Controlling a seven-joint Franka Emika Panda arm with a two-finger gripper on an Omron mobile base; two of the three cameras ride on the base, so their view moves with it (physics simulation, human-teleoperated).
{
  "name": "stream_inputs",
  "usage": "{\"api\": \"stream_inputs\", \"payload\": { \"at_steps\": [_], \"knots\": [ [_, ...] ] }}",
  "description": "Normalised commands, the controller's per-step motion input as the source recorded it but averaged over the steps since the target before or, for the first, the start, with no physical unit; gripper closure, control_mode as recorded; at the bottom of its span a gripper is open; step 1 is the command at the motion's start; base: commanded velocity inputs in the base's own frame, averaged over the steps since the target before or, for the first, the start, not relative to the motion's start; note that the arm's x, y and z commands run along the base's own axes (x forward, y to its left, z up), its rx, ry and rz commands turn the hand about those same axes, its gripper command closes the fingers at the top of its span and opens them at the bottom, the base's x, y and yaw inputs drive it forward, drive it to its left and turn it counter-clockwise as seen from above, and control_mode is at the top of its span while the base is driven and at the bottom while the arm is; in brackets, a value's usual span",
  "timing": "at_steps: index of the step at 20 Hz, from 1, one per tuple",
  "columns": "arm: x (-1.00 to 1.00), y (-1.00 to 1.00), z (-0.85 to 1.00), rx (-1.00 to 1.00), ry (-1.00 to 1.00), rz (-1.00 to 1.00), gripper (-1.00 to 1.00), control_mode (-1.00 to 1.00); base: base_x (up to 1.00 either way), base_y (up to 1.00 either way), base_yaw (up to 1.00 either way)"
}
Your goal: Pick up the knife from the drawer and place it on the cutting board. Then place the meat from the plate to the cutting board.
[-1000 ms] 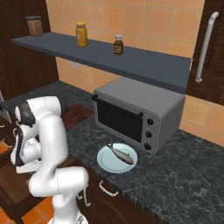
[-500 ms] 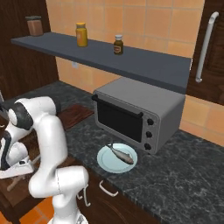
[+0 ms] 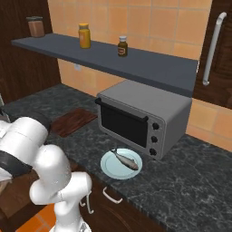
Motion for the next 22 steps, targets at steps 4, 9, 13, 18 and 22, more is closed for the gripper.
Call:
{"api": "stream_inputs", "payload": {
  "at_steps": [4, 9, 13, 18, 22],
  "knots": [
    [0.54, -0.40, 0.82, 0.02, -0.07, -0.03, 1.00, -1.00, 0.00, 0.00, 0.00],
    [0.93, -0.17, 0.86, 0.03, 0.01, -0.05, 1.00, -1.00, 0.00, 0.00, 0.00],
    [1.00, -0.02, 0.64, 0.00, 0.03, -0.06, 1.00, -1.00, 0.00, 0.00, 0.00],
    [0.93, 0.03, 0.26, 0.00, 0.03, -0.06, 1.00, -1.00, 0.00, 0.00, 0.00],
    [0.94, 0.24, 0.30, -0.04, 0.11, -0.22, 1.00, -1.00, 0.00, 0.00, 0.00]
  ]
}}
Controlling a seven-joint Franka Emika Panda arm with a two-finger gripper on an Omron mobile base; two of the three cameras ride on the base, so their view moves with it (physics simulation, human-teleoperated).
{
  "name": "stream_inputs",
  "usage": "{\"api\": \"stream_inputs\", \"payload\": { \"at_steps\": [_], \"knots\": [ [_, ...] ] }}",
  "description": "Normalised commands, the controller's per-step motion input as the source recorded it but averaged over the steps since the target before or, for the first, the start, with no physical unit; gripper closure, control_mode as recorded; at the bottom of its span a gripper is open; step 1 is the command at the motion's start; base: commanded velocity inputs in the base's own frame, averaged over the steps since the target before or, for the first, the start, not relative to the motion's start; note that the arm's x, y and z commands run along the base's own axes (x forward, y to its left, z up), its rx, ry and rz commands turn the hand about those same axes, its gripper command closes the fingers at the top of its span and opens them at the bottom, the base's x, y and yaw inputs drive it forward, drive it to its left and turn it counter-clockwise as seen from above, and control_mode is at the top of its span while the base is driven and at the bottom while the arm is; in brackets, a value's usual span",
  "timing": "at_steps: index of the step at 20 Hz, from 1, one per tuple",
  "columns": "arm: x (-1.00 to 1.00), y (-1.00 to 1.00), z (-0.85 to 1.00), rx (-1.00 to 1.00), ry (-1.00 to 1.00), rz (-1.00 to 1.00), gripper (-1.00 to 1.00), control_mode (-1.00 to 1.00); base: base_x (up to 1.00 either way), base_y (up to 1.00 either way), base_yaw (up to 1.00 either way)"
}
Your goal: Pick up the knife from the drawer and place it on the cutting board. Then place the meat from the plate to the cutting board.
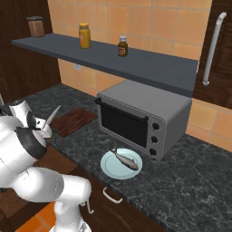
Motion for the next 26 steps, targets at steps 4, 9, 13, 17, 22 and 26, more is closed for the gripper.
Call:
{"api": "stream_inputs", "payload": {
  "at_steps": [4, 9, 13, 17, 22, 26],
  "knots": [
    [0.74, 0.08, 0.17, 0.00, 0.13, -0.14, 1.00, -1.00, 0.00, 0.00, 0.00],
    [0.27, 0.13, 0.02, -0.03, 0.02, -0.05, 1.00, -1.00, 0.00, 0.00, 0.00],
    [0.27, 0.39, 0.01, -0.07, 0.02, -0.23, 1.00, -1.00, 0.00, 0.00, 0.00],
    [0.32, 0.01, 0.06, 0.00, 0.10, -0.08, 1.00, -1.00, 0.00, 0.00, 0.00],
    [0.45, 0.00, 0.00, 0.00, 0.07, 0.00, 1.00, -1.00, 0.00, 0.00, 0.00],
    [0.56, 0.00, 0.00, -0.02, 0.00, 0.00, 1.00, -1.00, 0.00, 0.00, 0.00]
  ]
}}
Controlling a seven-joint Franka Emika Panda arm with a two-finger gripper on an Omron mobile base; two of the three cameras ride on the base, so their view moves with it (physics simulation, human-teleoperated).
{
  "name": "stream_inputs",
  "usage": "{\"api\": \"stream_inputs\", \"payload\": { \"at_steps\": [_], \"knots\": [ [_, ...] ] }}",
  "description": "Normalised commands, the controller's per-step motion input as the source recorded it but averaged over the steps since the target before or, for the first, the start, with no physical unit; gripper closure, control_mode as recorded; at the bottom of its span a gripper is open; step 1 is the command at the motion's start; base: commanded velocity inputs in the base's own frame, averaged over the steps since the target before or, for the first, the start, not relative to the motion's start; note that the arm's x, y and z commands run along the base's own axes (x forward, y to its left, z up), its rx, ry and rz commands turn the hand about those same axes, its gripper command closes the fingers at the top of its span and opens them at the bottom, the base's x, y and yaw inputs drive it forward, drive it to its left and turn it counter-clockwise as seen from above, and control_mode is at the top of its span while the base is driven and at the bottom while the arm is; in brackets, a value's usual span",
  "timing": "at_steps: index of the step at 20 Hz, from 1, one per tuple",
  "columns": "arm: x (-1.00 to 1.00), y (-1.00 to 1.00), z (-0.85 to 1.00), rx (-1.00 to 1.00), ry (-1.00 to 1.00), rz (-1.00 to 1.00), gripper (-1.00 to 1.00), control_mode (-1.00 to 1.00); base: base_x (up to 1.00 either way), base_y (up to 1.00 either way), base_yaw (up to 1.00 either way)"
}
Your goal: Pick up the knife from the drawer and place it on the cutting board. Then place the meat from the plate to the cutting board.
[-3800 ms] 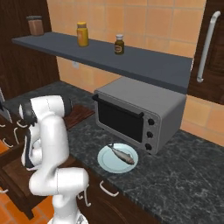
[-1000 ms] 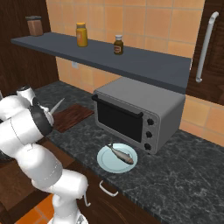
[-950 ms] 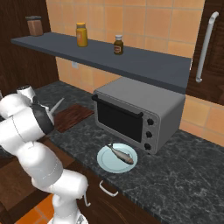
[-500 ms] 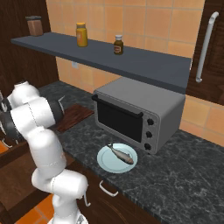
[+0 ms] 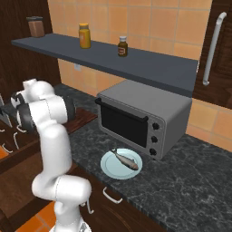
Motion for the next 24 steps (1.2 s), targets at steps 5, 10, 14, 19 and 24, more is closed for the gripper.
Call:
{"api": "stream_inputs", "payload": {
  "at_steps": [5, 10, 14, 19, 24],
  "knots": [
    [0.38, 0.00, -0.08, 0.00, 0.00, 0.00, 1.00, -1.00, 0.00, 0.00, 0.00],
    [0.40, -0.06, -0.22, -0.01, 0.00, 0.00, 1.00, -1.00, 0.00, 0.00, 0.00],
    [0.41, -0.04, -0.31, -0.03, 0.00, -0.01, 1.00, -1.00, 0.00, 0.00, 0.00],
    [0.30, -0.01, -0.40, -0.04, -0.01, -0.09, 1.00, -1.00, 0.00, 0.00, 0.00],
    [0.32, 0.00, -0.29, 0.00, 0.00, -0.11, 1.00, -1.00, 0.00, 0.00, 0.00]
  ]
}}
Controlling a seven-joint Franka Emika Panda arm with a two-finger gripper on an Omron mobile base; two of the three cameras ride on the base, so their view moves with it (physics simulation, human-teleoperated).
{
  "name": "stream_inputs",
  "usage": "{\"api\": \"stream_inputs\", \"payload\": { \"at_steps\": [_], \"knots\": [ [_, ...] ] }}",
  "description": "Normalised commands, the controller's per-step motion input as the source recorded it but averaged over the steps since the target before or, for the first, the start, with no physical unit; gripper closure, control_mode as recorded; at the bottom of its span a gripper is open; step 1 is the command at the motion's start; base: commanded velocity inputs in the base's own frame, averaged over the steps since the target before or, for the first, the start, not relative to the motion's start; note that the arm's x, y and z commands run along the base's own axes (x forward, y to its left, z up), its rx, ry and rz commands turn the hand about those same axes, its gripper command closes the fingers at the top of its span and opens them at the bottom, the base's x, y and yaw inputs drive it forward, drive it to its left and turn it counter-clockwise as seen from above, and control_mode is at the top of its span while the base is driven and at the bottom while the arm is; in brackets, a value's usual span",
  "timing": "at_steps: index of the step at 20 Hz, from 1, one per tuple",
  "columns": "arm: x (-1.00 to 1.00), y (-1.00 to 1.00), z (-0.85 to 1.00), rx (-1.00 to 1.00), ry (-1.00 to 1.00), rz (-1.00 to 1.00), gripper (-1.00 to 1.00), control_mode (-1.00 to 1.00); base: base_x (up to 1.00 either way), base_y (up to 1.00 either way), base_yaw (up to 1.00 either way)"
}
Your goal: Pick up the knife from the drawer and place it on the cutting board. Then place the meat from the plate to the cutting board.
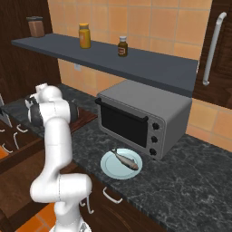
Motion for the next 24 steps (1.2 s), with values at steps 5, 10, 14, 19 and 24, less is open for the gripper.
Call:
{"api": "stream_inputs", "payload": {
  "at_steps": [5, 10, 14, 19, 24],
  "knots": [
    [0.43, 0.00, -0.22, 0.00, 0.00, -0.08, 1.00, -1.00, 0.00, 0.00, 0.00],
    [0.37, -0.10, -0.11, 0.00, 0.00, -0.07, 1.00, -1.00, 0.00, 0.00, 0.00],
    [0.02, -0.21, -0.04, 0.00, 0.00, -0.07, -1.00, -1.00, 0.00, 0.00, 0.00],
    [-0.30, -0.29, 0.00, 0.00, -0.03, -0.12, -1.00, -1.00, 0.00, 0.00, 0.00],
    [-0.24, -0.02, 0.10, 0.00, -0.07, -0.13, -1.00, -1.00, 0.00, 0.00, 0.00]
  ]
}}
